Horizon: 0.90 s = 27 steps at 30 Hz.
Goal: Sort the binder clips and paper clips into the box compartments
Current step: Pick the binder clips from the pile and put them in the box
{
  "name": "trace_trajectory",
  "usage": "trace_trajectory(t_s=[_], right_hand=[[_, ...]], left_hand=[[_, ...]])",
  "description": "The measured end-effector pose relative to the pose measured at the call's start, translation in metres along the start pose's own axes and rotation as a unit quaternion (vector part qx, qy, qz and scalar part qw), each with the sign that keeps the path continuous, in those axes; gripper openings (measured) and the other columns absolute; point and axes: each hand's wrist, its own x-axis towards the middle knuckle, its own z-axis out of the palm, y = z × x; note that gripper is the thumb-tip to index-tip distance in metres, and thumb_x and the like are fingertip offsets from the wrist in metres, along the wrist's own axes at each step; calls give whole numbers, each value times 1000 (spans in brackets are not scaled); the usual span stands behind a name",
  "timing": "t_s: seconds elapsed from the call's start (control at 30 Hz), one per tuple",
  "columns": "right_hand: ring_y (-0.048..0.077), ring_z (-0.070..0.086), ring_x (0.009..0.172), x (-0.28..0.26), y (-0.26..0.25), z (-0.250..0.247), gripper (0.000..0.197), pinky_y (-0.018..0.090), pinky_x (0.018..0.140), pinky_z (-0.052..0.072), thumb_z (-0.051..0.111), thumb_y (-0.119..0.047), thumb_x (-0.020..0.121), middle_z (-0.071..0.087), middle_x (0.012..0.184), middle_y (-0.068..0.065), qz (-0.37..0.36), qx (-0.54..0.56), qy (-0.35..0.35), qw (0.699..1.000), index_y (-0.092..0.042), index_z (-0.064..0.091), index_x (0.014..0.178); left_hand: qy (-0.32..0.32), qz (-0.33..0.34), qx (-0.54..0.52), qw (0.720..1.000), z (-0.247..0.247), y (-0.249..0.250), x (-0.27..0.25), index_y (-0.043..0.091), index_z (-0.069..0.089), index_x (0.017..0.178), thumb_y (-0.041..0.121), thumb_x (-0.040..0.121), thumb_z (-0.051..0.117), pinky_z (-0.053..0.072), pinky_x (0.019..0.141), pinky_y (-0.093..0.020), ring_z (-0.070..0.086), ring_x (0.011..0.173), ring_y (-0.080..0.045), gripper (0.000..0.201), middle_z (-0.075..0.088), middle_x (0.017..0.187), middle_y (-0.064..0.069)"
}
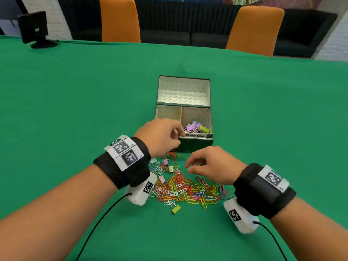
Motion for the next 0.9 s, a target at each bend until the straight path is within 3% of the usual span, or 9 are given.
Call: trace_trajectory(t_s=[0.2, 0.3, 0.43, 0.6, 0.77, 0.9], right_hand=[[8, 64, 83, 18, -13, 16, 22, 28, 79, 51, 66, -41, 84, 72, 94, -12, -1, -69, -6, 998, -32, 71, 103], [14, 64, 91, 30, -21, 22, 26, 32, 83, 52, 64, -46, 85, 71, 100, -10, 9, -114, 10, 993, -34, 68, 107], [19, 64, 90, 41, -30, 31, 34, 31, 74, 49, 65, -56, 78, 68, 100, -5, 30, -177, -4, 984, -36, 66, 106], [21, 64, 82, 41, -31, 34, 28, 29, 65, 47, 67, -52, 75, 67, 90, -5, 39, -202, -7, 979, -29, 66, 91], [15, 64, 80, 27, -18, 22, 19, 33, 74, 55, 66, -45, 76, 69, 83, -9, 56, -139, 20, 989, -29, 63, 85], [6, 63, 73, 10, -5, 10, 16, 27, 75, 52, 68, -31, 78, 71, 79, -13, 59, -60, 53, 995, -32, 67, 94]], left_hand=[[-130, -66, 52, 988, 9, -28, -28, 34, 63, 78, 42, 76, 71, 46, 65, -26, 66, 71, -11, 12, 64, 71, 15], [-156, -79, 58, 983, 19, -32, -37, 33, 63, 77, 51, 70, 74, 51, 69, -29, 64, 74, -12, 22, 66, 75, 13], [-156, -77, 88, 981, 27, -31, -44, 35, 64, 86, 57, 68, 74, 48, 69, -28, 62, 82, -13, 30, 67, 86, 12], [-157, -63, 125, 978, 32, -27, -46, 34, 69, 95, 57, 69, 72, 45, 66, -27, 64, 88, -16, 34, 70, 93, 11], [-140, -30, 120, 982, 32, -23, -48, 32, 71, 92, 44, 76, 71, 44, 65, -26, 61, 83, -13, 20, 69, 89, 13], [-129, -24, 32, 991, 32, -23, -44, 27, 73, 86, 36, 75, 75, 46, 67, -23, 62, 77, -10, 15, 71, 83, 11]])
